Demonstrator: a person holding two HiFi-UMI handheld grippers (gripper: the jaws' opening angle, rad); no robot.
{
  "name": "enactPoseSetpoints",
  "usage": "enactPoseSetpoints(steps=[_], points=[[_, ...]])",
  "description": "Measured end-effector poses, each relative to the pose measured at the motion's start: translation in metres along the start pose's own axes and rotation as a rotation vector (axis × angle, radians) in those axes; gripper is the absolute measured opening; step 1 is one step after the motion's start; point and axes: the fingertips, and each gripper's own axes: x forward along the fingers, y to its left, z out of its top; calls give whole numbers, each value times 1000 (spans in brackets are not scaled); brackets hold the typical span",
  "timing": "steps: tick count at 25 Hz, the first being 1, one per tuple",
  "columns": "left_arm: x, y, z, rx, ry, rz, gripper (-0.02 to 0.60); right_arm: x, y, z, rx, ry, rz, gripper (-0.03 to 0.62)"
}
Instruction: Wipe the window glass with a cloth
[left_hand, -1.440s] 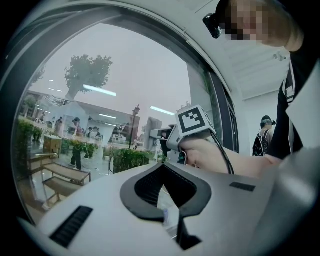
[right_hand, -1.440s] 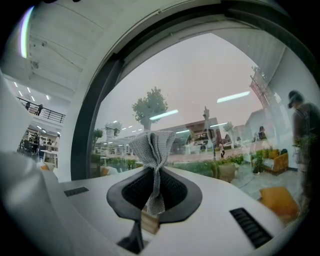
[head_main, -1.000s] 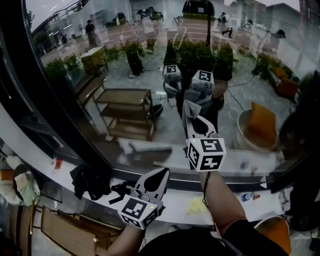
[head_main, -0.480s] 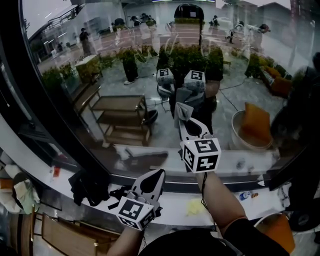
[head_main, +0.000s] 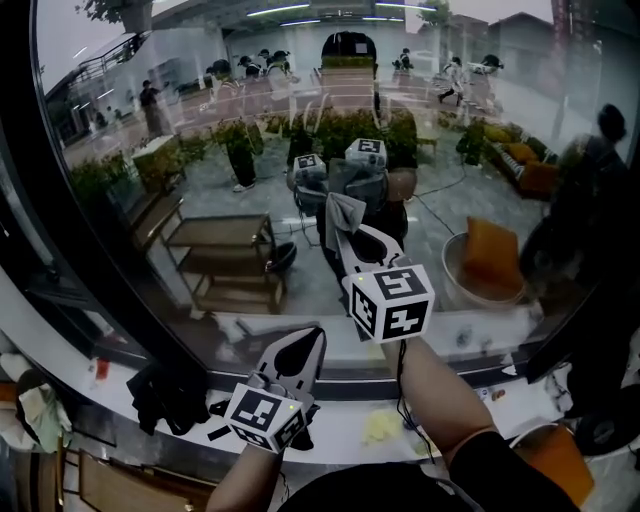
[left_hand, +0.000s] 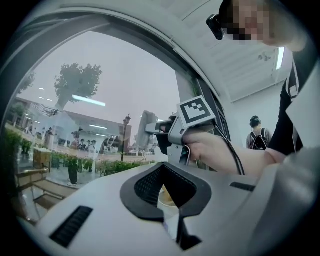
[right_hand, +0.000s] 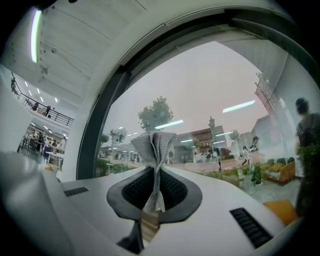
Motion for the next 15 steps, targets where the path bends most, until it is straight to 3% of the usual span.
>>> enactPoseSetpoints(steps=[8, 15], points=[[26, -6, 27, 51, -43, -57, 8, 13, -13, 23, 12, -12, -24, 44], [37, -15, 10, 55, -17, -71, 8, 21, -29, 16, -4, 2, -64, 44]])
